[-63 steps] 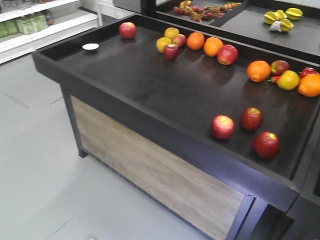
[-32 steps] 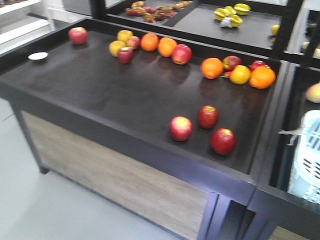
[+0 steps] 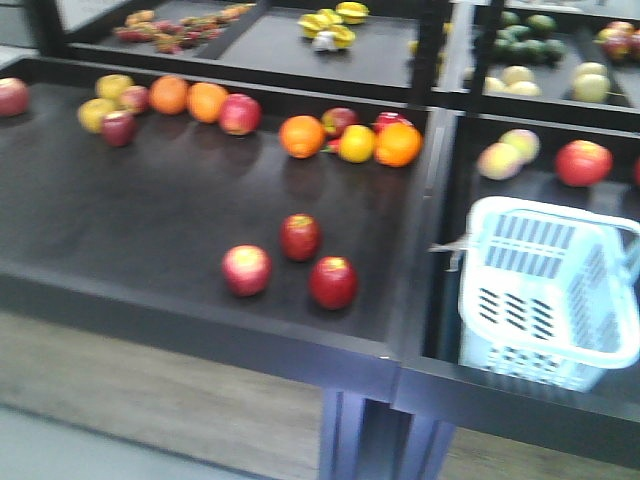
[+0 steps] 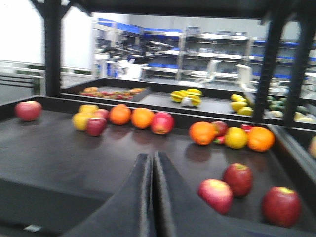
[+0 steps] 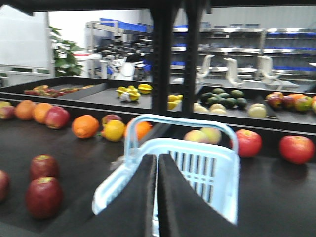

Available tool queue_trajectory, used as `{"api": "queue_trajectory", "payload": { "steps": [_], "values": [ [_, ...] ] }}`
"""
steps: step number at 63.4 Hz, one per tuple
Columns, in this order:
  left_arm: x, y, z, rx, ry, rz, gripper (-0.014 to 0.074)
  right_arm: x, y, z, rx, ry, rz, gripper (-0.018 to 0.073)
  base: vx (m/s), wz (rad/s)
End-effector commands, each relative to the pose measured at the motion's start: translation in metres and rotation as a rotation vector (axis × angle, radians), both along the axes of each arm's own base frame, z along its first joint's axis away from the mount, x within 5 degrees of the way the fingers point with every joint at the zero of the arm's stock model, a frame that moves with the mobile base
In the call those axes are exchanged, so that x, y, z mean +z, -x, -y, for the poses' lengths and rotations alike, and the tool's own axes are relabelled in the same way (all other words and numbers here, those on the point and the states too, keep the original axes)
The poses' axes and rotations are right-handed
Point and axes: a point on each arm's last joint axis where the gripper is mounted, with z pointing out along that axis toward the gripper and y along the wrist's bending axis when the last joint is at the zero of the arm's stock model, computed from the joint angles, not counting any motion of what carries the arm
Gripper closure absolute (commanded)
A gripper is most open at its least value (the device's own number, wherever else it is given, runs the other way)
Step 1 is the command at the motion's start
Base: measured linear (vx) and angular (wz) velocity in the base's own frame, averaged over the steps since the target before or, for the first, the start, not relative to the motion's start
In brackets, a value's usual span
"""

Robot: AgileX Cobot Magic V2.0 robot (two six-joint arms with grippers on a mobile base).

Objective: Pick three apples into basket with both arms
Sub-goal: 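Turn the base and approach the table holding the light-blue basket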

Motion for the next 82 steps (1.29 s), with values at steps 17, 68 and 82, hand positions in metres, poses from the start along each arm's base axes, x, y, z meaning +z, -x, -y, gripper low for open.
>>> {"api": "queue_trajectory", "payload": {
  "steps": [17,68,82],
  "values": [
    [-0.001,0.0006,0.0002,-0.005,0.016,0.056,0.0603,0.0021,0.0009,0.0,0.0,0.01,0.068,0.0568,0.06,-0.46],
    [-0.001,0.0006,0.0002,-0.005,0.016,0.056,0.0603,0.0021,0.0009,0.0,0.0,0.01,0.068,0.0568,0.08,-0.26],
    [-0.001,0.0006,0.0002,-0.005,0.016,0.056,0.0603,0.0021,0.0009,0.0,0.0,0.01,0.068,0.0568,0.08,-0.06]
  ]
}}
